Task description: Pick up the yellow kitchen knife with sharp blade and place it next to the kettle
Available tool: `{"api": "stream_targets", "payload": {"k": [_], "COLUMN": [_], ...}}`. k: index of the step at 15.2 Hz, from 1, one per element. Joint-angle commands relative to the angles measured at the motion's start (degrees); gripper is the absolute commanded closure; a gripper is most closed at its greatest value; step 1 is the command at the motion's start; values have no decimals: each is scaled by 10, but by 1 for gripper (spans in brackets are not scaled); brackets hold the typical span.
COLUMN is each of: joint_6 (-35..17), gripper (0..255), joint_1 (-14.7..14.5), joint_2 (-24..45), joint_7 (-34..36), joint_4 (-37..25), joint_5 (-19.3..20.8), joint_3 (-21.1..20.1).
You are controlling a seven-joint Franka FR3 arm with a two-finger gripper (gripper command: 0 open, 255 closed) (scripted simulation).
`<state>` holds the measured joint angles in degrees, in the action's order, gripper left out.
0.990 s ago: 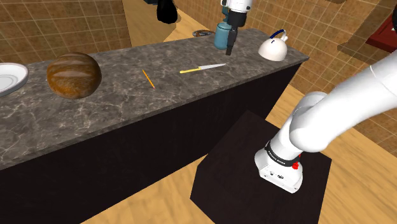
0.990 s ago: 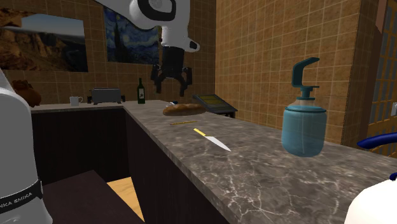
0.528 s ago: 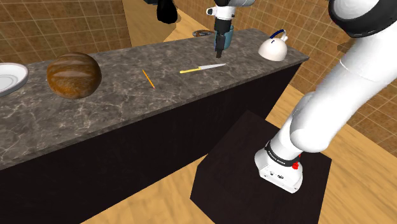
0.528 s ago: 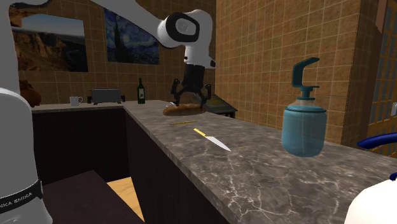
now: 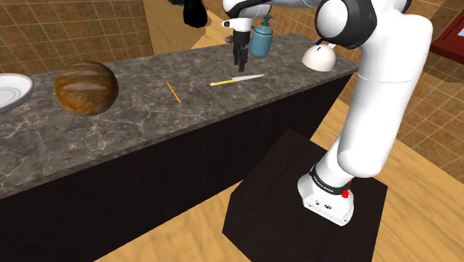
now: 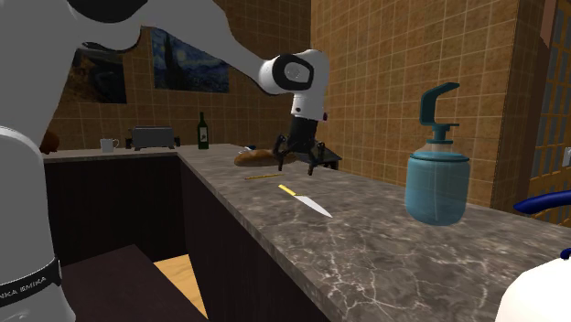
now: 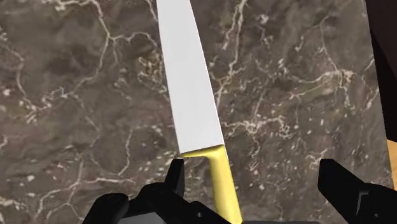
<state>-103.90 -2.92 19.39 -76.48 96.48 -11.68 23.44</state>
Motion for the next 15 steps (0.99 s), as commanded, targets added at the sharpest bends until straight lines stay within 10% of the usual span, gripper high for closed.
{"api": "stream_targets", "payload": {"k": [1,15], "joint_6": [5,-43], "gripper": [0,0], "joint_1": [12,15], "joint_2": [50,90], "joint_7": [-41,-68], "joint_4": [-46,-33], "joint_5": [-14,-27], "joint_3": [-10,-24]}}
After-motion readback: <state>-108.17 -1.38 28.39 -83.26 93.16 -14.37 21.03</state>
